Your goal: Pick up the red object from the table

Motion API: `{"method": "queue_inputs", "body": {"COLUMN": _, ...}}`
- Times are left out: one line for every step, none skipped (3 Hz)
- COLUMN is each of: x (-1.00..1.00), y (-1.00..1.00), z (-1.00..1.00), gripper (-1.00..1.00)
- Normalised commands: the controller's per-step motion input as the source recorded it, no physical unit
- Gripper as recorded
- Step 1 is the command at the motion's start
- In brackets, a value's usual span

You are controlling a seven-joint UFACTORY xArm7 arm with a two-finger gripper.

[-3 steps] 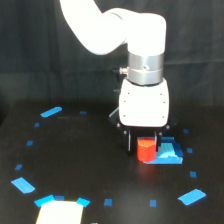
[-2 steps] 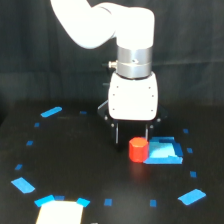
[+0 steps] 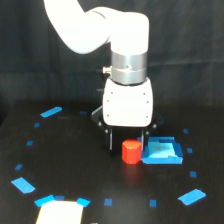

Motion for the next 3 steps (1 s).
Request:
{"method": "queue_inputs", "body": {"x": -0.46, "y": -0.31, "z": -0.35, "gripper": -0.74}}
{"method": "queue_inputs", "body": {"x": -1.00, "y": 0.04, "z": 0.75, "gripper": -0.99}}
{"method": "queue_inputs", "body": {"x": -0.46, "y": -1.00, "z": 0.94, "gripper": -0.92}}
